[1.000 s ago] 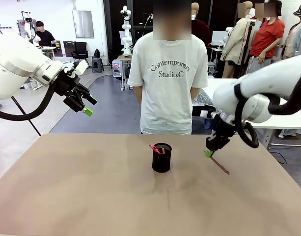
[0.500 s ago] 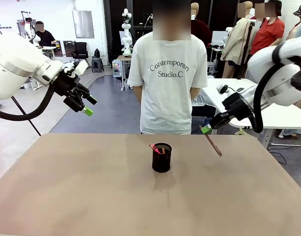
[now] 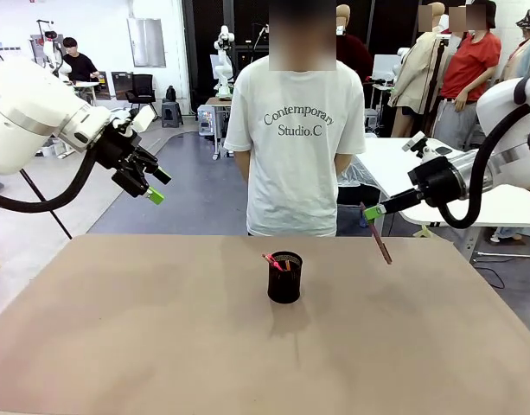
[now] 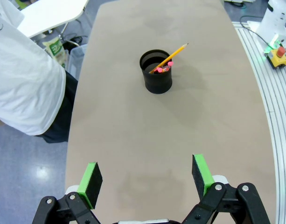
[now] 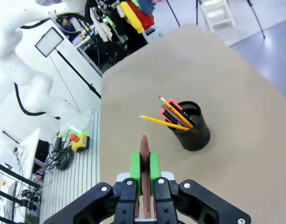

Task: Place the pens into the pen holder.
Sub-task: Pick up a writing instrument from the table and place it into the Pen holder.

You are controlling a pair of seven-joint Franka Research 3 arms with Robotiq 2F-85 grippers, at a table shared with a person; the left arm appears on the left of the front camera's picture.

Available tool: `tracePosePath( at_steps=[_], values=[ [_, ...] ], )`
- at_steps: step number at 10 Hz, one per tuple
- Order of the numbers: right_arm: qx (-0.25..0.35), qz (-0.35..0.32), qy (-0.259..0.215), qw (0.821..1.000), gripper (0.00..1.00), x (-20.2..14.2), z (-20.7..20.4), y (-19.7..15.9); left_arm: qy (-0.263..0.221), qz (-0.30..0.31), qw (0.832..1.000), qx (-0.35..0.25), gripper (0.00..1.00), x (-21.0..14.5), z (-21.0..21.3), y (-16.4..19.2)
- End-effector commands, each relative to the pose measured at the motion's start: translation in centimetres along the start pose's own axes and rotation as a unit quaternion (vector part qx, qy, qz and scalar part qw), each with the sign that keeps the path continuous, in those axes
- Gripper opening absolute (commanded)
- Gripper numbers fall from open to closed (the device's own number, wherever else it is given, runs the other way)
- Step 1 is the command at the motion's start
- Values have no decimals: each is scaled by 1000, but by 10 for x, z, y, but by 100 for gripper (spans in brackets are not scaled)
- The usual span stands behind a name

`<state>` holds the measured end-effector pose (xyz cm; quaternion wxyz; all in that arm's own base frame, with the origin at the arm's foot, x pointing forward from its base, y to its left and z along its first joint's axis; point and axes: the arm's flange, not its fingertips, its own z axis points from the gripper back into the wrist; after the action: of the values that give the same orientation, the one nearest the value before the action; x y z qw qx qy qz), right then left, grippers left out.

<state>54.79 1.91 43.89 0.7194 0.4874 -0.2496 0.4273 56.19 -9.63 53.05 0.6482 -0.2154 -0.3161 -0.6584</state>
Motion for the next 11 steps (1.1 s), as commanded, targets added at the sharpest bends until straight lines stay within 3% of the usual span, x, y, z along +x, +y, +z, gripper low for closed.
tracePosePath(
  at_steps=[1, 5, 8, 11],
  values=[
    [7, -18, 17, 1000, 0, -1, -1, 4, 1, 1, 1000, 3, 100, 0, 2, 0],
    [3, -6, 8, 1000, 0, -4, -2, 0, 1, 1, 1000, 3, 100, 0, 2, 0],
    [44, 93, -99, 990, 0, 15, -9, 2, 1, 1, 1000, 3, 100, 0, 2, 0],
    [83, 181, -147, 969, 0, 30, -29, 11, 1, 1, 1000, 3, 100, 0, 2, 0]
  ],
)
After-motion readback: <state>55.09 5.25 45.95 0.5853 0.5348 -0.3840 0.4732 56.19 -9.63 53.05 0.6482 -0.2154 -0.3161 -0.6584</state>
